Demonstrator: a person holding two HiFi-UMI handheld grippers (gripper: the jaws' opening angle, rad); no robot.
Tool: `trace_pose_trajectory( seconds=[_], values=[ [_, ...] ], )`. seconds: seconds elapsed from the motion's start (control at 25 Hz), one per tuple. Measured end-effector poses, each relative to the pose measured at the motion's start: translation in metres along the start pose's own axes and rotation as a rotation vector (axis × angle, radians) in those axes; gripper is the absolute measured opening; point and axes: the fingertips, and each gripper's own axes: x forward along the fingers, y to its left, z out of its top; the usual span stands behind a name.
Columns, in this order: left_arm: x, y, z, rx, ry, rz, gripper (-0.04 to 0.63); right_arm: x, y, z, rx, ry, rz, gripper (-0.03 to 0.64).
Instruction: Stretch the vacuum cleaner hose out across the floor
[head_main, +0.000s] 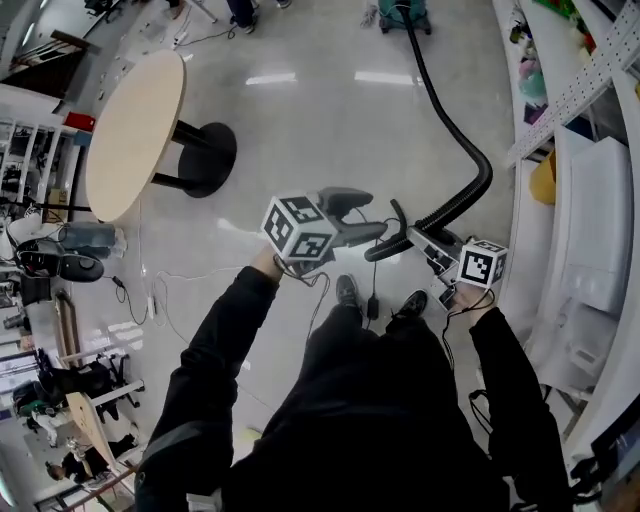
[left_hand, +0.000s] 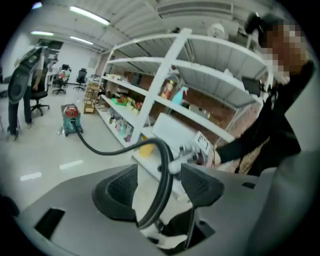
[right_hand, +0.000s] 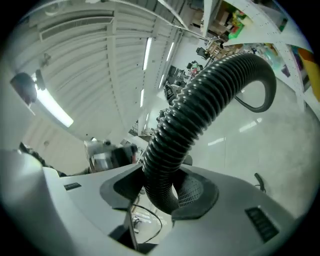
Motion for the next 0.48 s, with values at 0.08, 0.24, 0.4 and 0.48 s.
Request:
trace_pose_trajectory(
  seconds=[0.08,0.24,0.4,0.48],
  values=[
    [0.005,-0.012,-0.056,0.094,0.119,0.055,0.285,-0.007,0.011,0.013,0.034,-0.012,0.039,0.189],
    [0.033,-0.021,-0.123,0.229,0.185,0.118,0.331,-0.006,0.061,0.038,0.044,-0.016,0.163,0.187],
    [0.053,-0.03,-0.167,0.281,0.22,0.109,0.331,0.002,0.092,0.051,0.119,-0.051,0.203,0.186],
    [0.042,-0.03,-0.172,0.232,0.164,0.122,0.167,0.01,0.101,0.052,0.136,-0.067,0.189,0.186]
  ],
)
